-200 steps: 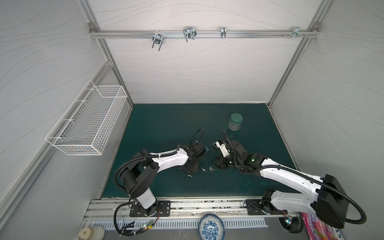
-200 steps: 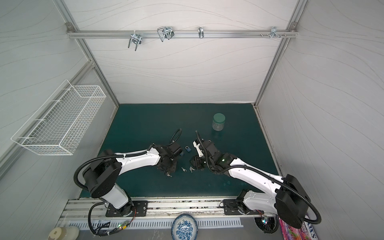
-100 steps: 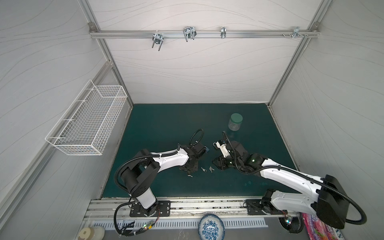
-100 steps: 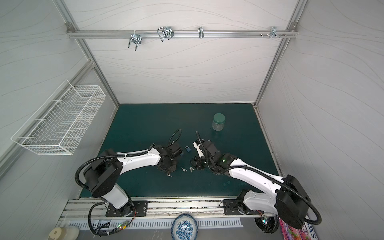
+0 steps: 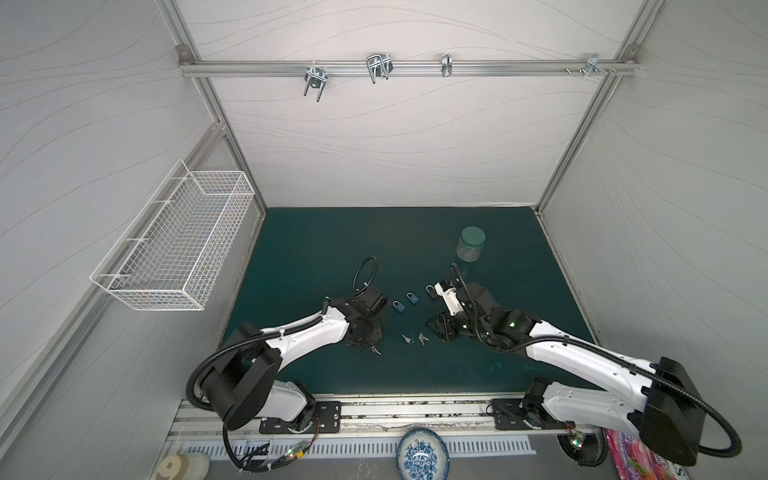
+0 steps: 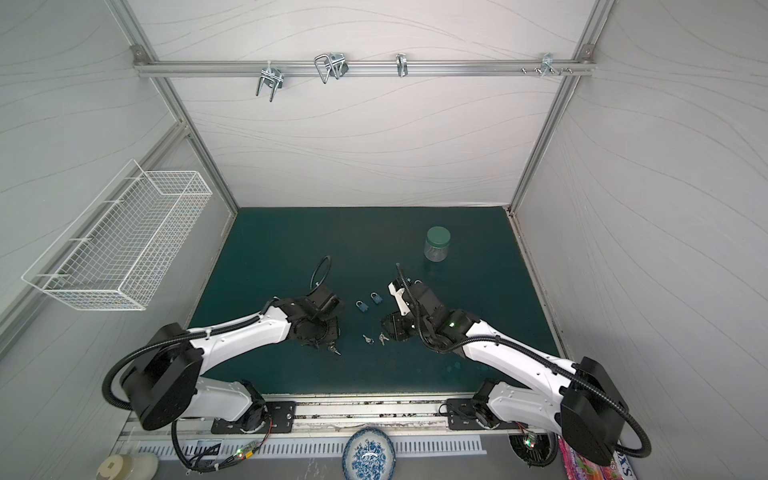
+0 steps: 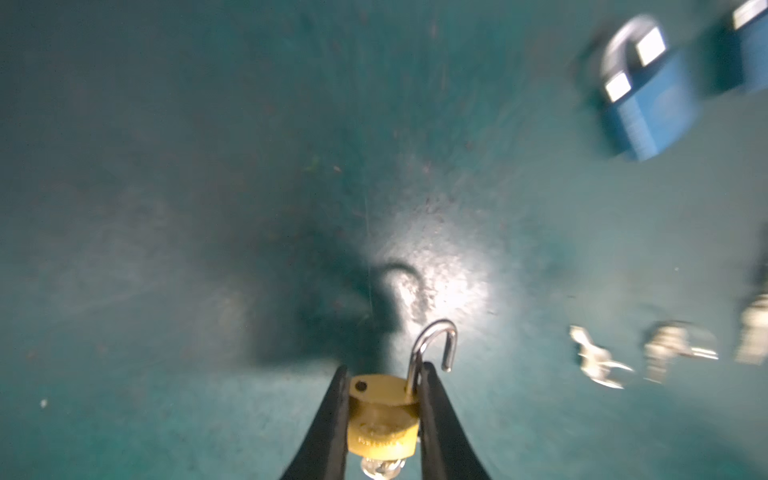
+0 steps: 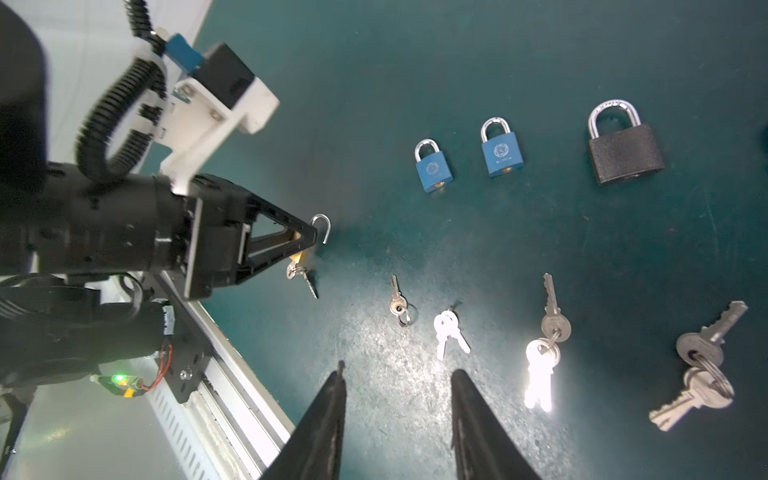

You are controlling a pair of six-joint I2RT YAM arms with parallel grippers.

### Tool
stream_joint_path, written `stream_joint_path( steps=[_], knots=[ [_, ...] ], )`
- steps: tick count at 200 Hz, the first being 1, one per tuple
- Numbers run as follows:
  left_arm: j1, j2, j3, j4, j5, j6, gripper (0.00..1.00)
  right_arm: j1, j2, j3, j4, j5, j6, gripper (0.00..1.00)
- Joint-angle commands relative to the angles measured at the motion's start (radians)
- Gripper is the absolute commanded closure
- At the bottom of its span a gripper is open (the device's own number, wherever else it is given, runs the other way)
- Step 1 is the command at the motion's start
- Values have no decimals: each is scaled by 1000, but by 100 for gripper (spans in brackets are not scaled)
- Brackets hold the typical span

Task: Lock with the key

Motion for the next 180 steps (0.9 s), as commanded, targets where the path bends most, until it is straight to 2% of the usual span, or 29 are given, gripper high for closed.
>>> stream_joint_path(
  steps=[1, 48, 83, 129, 180],
  knots=[
    [28, -115, -4, 88, 62, -44, 82, 11, -55, -36, 81, -29, -6, 57],
    [49, -325, -2, 91, 112, -154, 88, 104, -162, -105, 310, 1, -82, 53],
    [48, -436, 21, 119, 127, -249, 88, 152, -158, -123, 481, 6, -88, 52],
    [45, -490, 64, 128, 159, -271, 90, 174, -63, -57, 578, -38, -11, 52],
    [26, -509, 67, 175, 171, -310, 90, 218, 78, 5, 677, -7, 57, 53]
  ],
)
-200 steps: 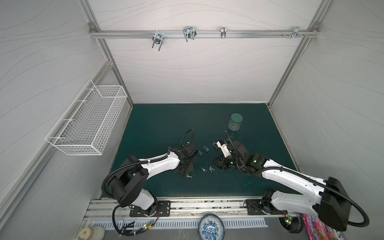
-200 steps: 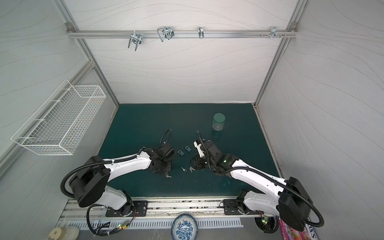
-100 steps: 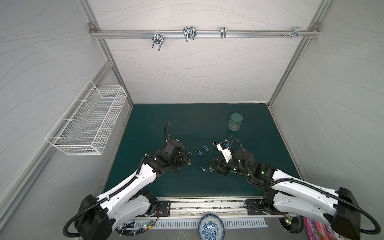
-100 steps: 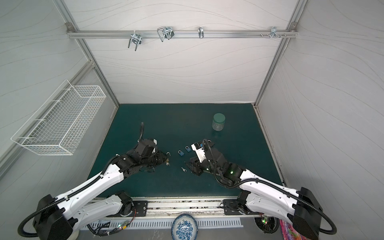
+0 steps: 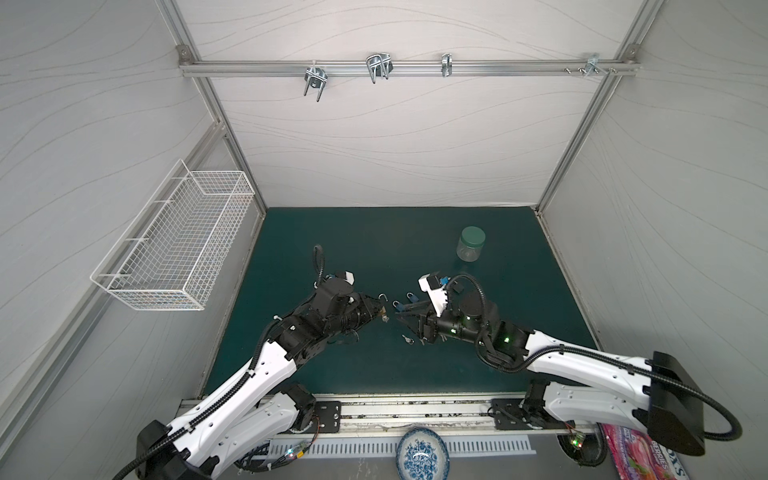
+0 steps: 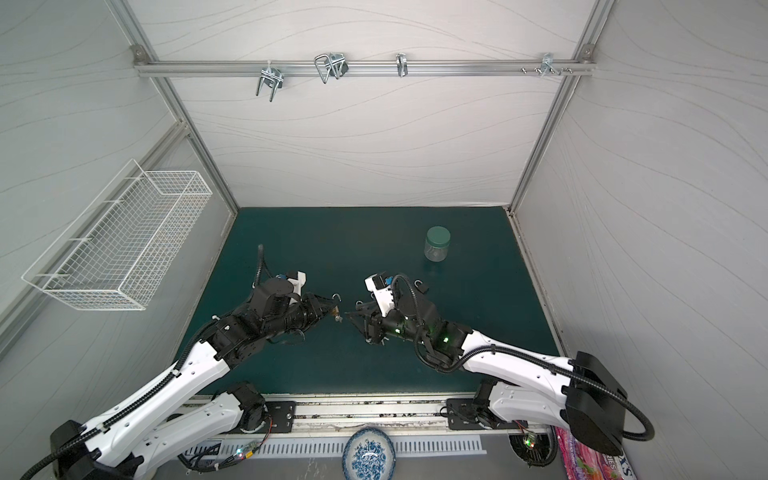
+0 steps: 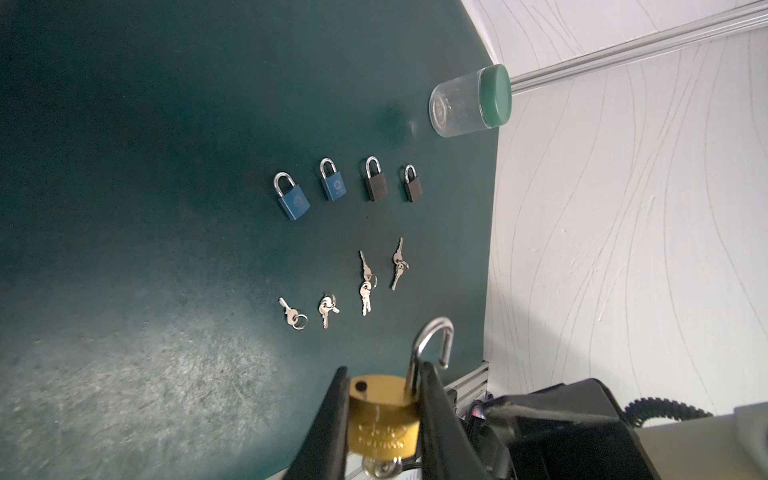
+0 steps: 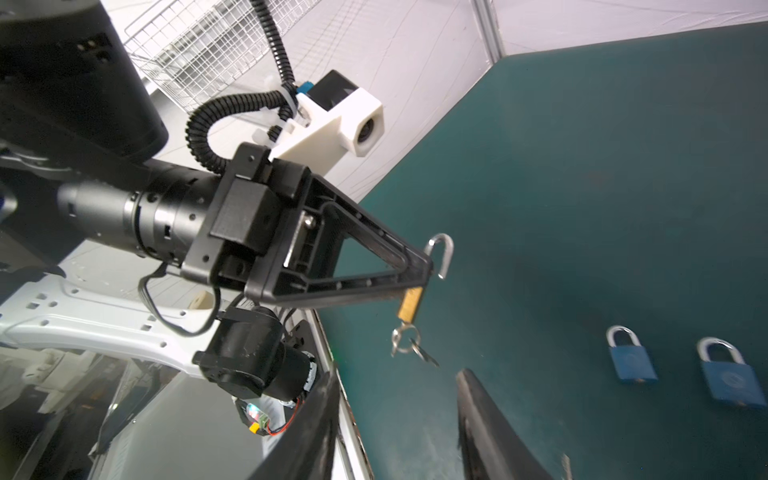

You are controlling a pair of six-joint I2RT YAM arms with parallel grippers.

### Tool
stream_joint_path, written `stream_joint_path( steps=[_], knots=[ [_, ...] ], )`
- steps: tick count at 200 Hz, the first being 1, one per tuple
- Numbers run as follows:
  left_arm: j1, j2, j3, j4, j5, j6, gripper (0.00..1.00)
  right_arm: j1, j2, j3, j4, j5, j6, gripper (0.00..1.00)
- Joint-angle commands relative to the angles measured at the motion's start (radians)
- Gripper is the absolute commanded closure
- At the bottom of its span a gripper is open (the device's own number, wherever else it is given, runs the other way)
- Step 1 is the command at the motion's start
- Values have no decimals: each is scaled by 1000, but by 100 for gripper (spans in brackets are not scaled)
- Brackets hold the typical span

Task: Lock with the key

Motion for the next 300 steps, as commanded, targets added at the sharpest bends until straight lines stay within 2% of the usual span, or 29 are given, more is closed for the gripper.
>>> stream_joint_path(
  steps=[1, 49, 114, 159, 210, 219, 242, 259, 271, 300],
  knots=[
    [-12, -15, 52, 68, 10, -39, 90, 24, 46, 36, 101, 14, 43, 53],
    [-25, -30, 56, 66, 6, -49, 90, 37, 140, 76, 118, 33, 51, 55],
    [-29, -34, 66, 72, 12, -59, 90, 39, 196, 109, 116, 51, 67, 64],
    [-35, -34, 65, 95, 21, -76, 90, 39, 214, 137, 105, 107, 60, 81],
    [-35, -69, 46, 110, 22, -66, 88, 37, 196, 159, 72, 107, 42, 99],
    [-35, -81, 44, 112, 18, -41, 83, 37, 173, 162, 50, 109, 28, 100],
    [-25, -105, 99, 42, -2, 82, 60, 21, 96, 175, -46, 85, -36, 100],
    [-12, -119, 154, -20, -7, 175, 45, -19, 40, 197, -158, 9, -79, 100],
    [-2, -121, 191, -41, 9, 243, 40, -59, 12, 222, -253, -65, -111, 100],
    [4, -71, 304, -111, 63, 396, 37, -121, -31, 300, -475, -227, -219, 100]
  ],
)
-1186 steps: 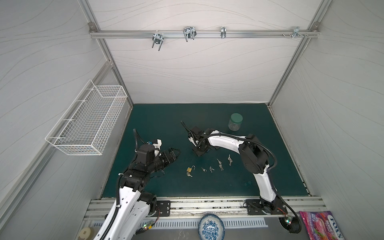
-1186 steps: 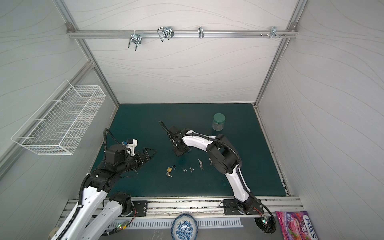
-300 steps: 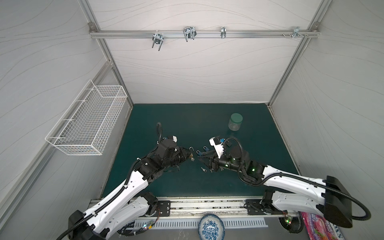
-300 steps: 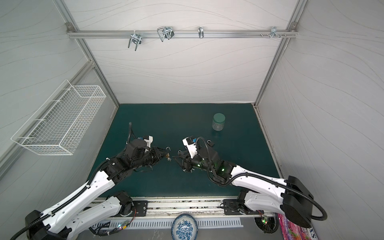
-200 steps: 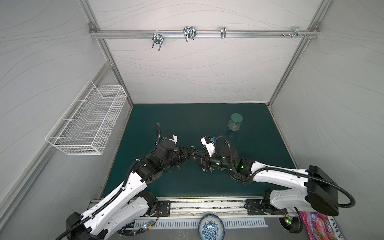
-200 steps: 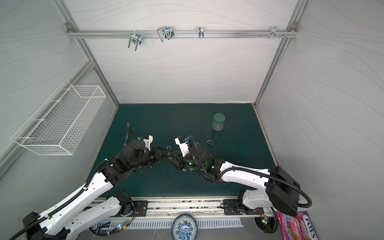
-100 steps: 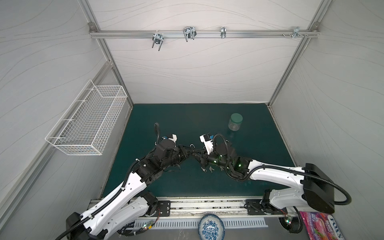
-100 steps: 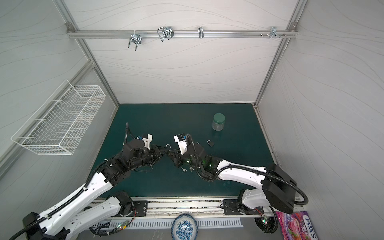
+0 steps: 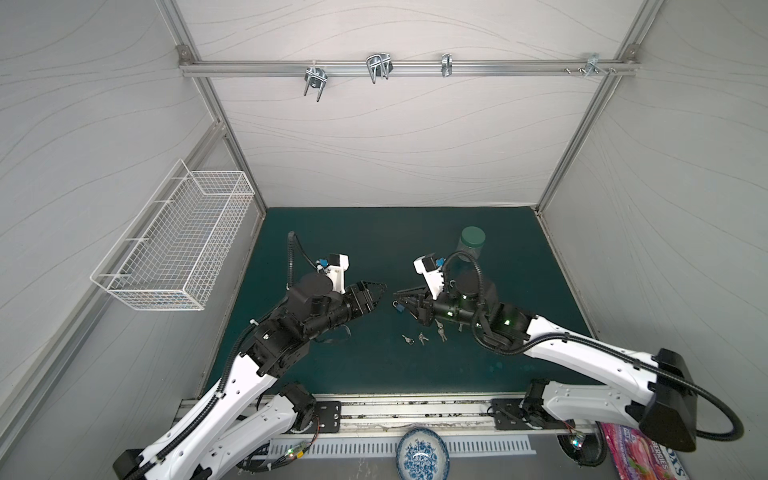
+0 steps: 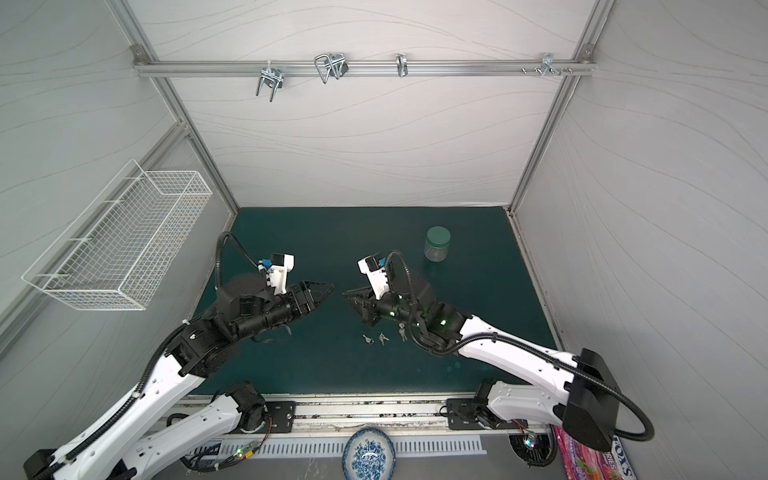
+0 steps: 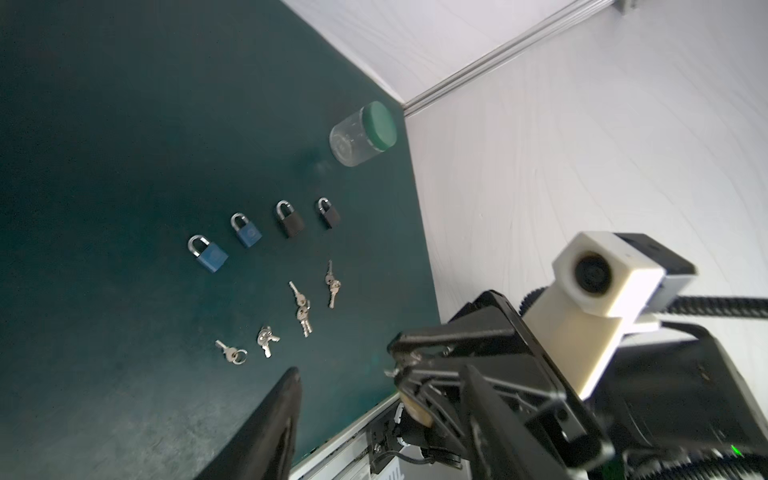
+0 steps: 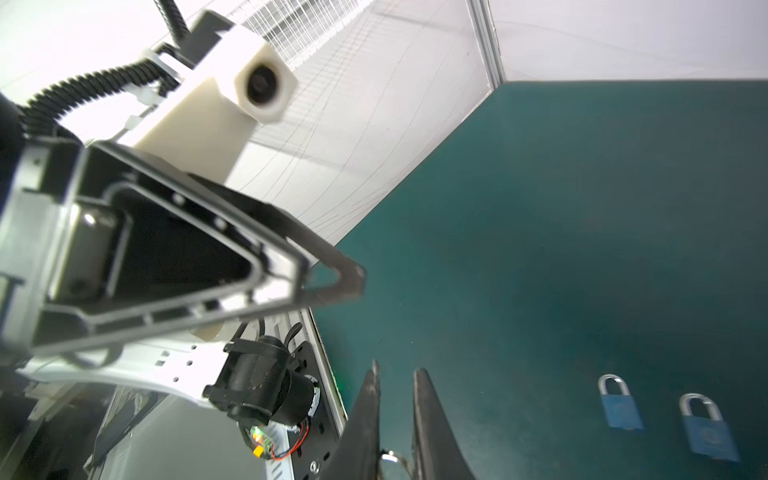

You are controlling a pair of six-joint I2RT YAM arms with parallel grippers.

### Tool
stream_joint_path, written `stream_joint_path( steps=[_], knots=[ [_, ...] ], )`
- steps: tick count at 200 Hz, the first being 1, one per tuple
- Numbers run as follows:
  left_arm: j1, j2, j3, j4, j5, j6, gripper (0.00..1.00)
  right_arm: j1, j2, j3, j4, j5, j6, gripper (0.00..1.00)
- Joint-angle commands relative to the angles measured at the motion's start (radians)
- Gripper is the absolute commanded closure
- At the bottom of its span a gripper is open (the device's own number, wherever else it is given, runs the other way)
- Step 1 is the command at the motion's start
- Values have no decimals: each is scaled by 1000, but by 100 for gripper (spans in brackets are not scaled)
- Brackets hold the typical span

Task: Lock with the key

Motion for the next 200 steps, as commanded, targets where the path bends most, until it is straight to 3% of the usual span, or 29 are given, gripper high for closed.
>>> stream_joint_path(
  steps=[1, 20, 47, 87, 121, 166, 200],
  knots=[
    [7, 29, 110, -60, 43, 186, 37, -38, -41, 63, -223, -163, -118, 100],
    [9, 59, 130, -92, 4, 229, 40, -86, -69, 74, -290, -114, -100, 100],
    [32, 106, 100, -59, 41, 218, 43, -224, -21, 60, -284, -233, -23, 100],
    [33, 115, 39, -11, 48, 186, 43, -236, 66, 26, -261, -273, -18, 100],
    [72, 80, 19, -125, -60, 171, 44, -163, 159, -27, -189, -255, 18, 100],
    [182, -8, -45, -216, -56, 151, 44, 28, 407, 3, -25, -205, 96, 100],
    [193, -56, -58, -287, -88, 153, 45, 84, 631, 88, 83, -246, 156, 100]
  ],
)
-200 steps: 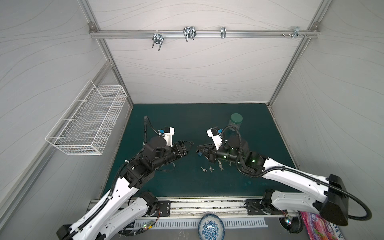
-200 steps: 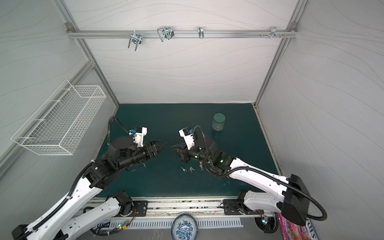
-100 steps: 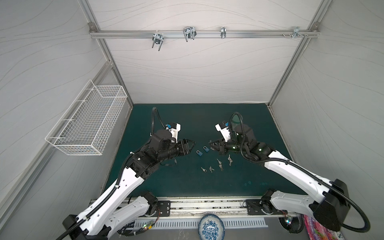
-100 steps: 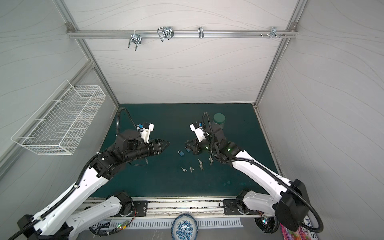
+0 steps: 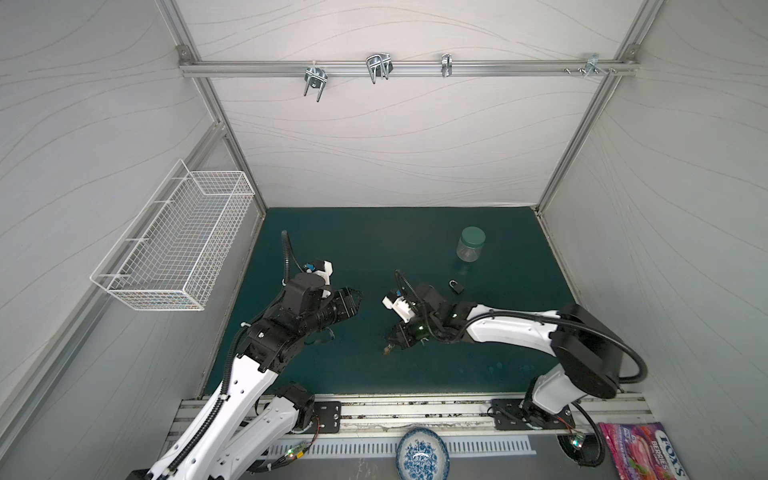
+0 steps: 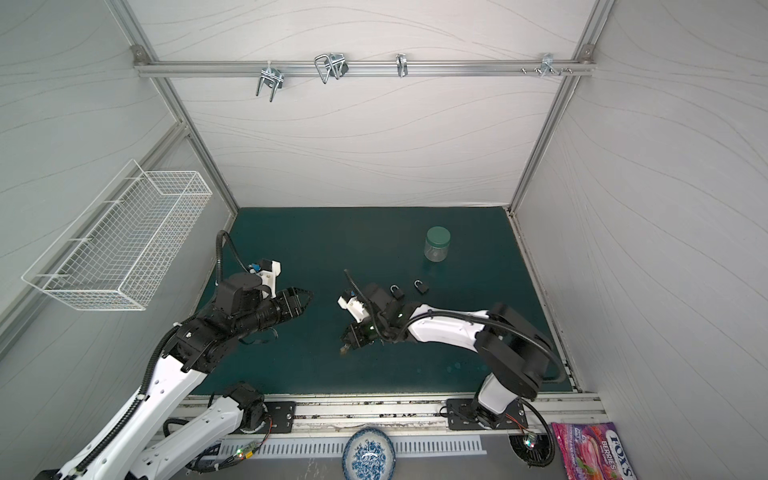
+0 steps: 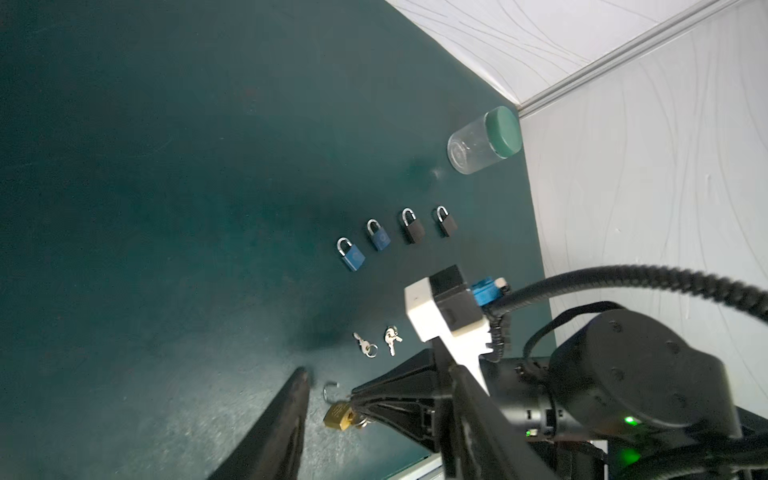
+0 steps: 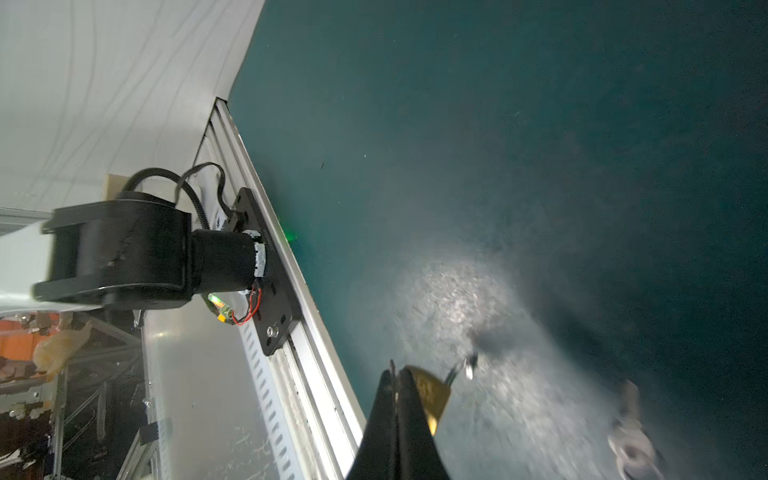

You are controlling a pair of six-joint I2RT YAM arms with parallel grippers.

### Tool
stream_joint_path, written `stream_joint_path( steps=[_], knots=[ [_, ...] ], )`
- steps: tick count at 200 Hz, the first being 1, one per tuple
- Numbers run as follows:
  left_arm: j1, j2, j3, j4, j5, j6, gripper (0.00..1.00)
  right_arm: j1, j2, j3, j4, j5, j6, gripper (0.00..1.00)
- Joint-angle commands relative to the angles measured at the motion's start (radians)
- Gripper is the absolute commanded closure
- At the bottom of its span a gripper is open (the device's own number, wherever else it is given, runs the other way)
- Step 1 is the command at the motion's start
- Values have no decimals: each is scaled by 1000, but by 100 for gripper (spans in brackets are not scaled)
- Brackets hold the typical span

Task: Lock with the key

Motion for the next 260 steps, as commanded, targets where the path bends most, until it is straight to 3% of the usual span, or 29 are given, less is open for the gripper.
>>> stream_joint_path(
  steps=[1, 23, 61, 94, 113, 127, 138, 158, 191, 216, 260],
  knots=[
    [7, -33, 5, -61, -39, -7, 45, 25, 112, 64, 133, -29, 64, 100],
    [8, -51, 3, -92, -56, -9, 44, 25, 188, 96, 118, -18, 55, 100],
    [10, -61, -14, -104, -53, -16, 42, 23, 159, 94, -43, 149, -40, 100],
    [10, -30, -37, -70, -25, -35, 37, 22, 73, 83, -189, 311, -125, 73],
    [13, -6, -44, -43, -9, -41, 34, 17, 16, 64, -218, 324, -176, 56],
    [20, 4, -50, -31, 3, -43, 33, 17, -29, 53, -240, 312, -205, 54],
    [28, 12, -57, -21, 11, -45, 34, 23, -56, 46, -258, 297, -223, 57],
    [57, 20, -89, 3, 46, -56, 37, 42, -79, 35, -303, 279, -246, 73],
    [171, 9, -173, 44, 151, -88, 40, 81, -57, 32, -363, 304, -272, 95],
    [241, -13, -201, 49, 206, -83, 41, 104, -31, 53, -412, 355, -284, 98],
    [255, -30, -196, 30, 202, -71, 41, 136, 40, 110, -520, 435, -292, 100]
  ],
)
